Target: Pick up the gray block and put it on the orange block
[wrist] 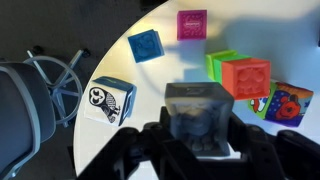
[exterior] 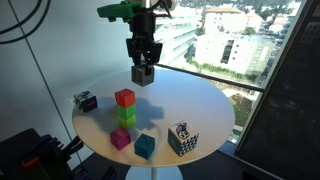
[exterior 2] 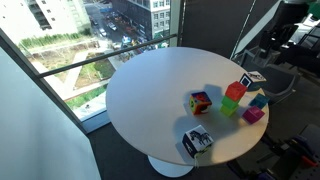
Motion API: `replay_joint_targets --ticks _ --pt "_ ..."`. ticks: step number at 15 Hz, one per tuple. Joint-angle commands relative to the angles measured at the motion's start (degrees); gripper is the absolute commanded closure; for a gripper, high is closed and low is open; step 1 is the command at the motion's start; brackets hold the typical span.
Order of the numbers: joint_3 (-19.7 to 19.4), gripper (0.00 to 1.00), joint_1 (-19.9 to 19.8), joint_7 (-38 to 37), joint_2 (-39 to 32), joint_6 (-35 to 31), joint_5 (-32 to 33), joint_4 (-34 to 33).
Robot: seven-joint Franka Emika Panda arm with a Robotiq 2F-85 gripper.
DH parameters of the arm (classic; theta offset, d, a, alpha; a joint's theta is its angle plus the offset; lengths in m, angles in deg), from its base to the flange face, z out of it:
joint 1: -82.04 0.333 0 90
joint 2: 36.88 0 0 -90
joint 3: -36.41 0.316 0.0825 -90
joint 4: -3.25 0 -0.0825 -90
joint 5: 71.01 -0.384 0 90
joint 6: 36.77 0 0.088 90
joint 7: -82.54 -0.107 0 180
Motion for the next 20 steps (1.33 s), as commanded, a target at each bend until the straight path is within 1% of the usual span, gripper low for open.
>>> replay_joint_targets --ticks 1,7,8,17,18,20 --pt "0.82 0.72 0.07 0.22 3.75 -1.5 0.36 3.92" --pt "1.27 0.72 0.25 0.55 4.67 -3.44 -1.13 6.66" --pt "1.44 0.47 0.19 0.02 2.87 -2.65 -0.18 5.14" --pt "1.44 0.47 0.18 0.02 2.97 -2.75 -0.21 5.58" --pt "1.44 0.72 0.19 0.02 2.97 -2.75 -0.21 5.58" --pt "1.63 0.72 0.35 -0.05 2.96 -2.62 -0.19 5.66"
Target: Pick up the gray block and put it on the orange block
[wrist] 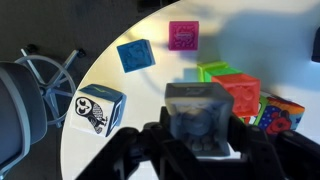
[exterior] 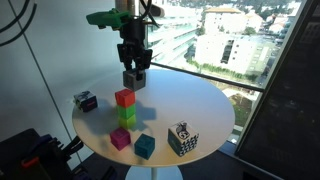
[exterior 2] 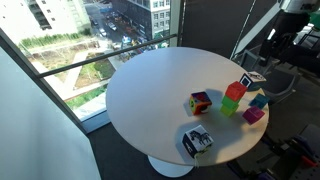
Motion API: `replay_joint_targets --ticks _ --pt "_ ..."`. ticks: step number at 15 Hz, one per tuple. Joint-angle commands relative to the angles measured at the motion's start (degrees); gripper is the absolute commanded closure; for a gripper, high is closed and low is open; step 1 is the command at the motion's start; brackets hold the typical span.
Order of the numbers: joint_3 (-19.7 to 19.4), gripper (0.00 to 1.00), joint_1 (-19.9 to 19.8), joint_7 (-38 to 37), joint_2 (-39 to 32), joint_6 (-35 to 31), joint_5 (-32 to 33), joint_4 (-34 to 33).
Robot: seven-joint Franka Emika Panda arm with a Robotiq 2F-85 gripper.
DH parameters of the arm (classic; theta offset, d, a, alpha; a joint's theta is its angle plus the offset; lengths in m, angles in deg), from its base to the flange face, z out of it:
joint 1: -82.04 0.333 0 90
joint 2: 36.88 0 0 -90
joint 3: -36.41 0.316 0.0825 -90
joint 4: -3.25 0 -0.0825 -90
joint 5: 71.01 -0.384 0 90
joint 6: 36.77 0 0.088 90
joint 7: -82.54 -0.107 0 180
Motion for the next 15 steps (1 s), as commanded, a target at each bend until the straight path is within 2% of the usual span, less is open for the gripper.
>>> replay_joint_targets --ticks 1,15 --pt "0.45 0.72 0.21 -0.08 0.14 0.36 -0.06 0.0" --pt "4.95 0.72 3.31 -3.61 0.1 -1.54 2.01 2.25"
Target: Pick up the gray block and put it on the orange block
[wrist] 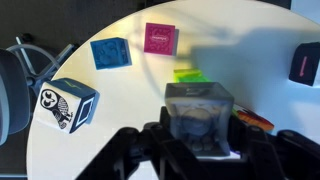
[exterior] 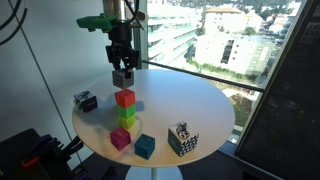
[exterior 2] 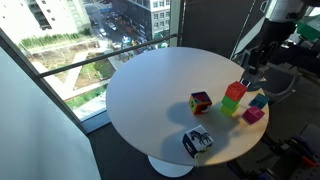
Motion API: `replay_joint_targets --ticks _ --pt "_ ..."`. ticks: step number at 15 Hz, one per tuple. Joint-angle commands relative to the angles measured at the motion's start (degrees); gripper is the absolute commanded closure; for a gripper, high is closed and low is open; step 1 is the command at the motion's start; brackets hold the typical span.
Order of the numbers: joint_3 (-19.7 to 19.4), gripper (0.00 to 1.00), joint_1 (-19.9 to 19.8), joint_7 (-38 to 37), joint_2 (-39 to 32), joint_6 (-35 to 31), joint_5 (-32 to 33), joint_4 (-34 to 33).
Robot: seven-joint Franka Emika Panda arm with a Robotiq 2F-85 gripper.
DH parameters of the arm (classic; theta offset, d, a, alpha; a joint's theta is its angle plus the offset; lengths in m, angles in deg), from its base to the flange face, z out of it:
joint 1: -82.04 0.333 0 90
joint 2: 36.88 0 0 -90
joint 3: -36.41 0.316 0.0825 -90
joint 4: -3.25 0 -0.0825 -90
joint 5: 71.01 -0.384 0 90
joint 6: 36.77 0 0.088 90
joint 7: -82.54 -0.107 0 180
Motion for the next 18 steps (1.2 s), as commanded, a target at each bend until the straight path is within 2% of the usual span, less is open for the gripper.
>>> replay_joint_targets --ticks 1,18 --pt "0.83 0.72 0.17 -2.77 0.31 -1.81 1.98 1.09" --pt "1.64 0.72 0.59 -5.24 -3.23 -5.16 2.59 1.06"
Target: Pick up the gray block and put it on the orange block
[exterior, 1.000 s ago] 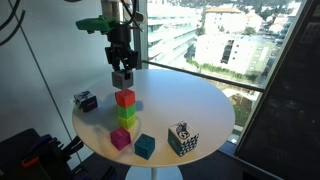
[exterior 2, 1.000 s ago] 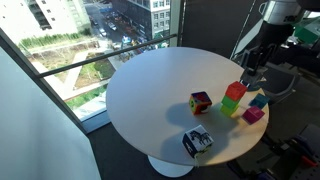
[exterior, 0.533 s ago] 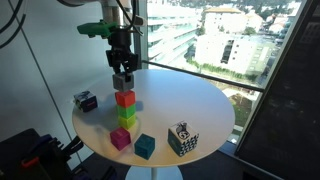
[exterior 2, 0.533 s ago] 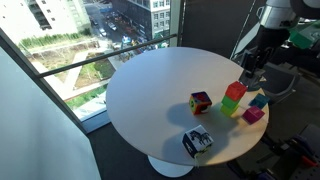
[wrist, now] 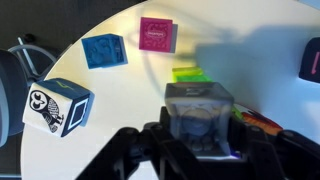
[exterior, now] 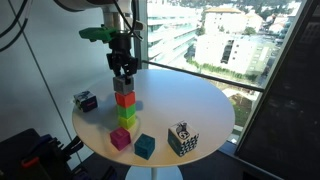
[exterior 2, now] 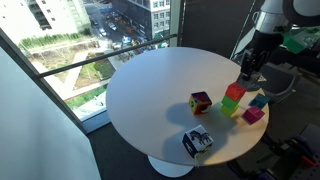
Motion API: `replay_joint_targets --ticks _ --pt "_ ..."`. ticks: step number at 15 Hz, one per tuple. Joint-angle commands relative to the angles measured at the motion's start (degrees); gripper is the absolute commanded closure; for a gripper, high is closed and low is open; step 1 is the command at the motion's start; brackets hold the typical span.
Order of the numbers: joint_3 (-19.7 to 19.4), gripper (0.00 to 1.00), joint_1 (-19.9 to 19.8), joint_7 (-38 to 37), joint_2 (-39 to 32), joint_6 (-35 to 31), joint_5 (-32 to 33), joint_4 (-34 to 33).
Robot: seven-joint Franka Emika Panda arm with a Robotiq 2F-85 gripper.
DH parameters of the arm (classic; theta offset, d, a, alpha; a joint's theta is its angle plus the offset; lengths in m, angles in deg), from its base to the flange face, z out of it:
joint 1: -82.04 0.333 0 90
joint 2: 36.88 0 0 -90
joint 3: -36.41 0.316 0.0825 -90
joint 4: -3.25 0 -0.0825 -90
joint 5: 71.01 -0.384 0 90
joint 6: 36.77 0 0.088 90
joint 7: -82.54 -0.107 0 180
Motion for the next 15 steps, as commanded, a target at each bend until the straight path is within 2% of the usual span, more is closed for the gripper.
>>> replay_joint_targets --ticks 1,15 --pt "0.34 0.72 0.39 -2.1 -0.4 -0.68 1.37 -0.41" --pt "0.39 0.72 0.68 -2.72 -2.3 -2.12 1.31 -1.37"
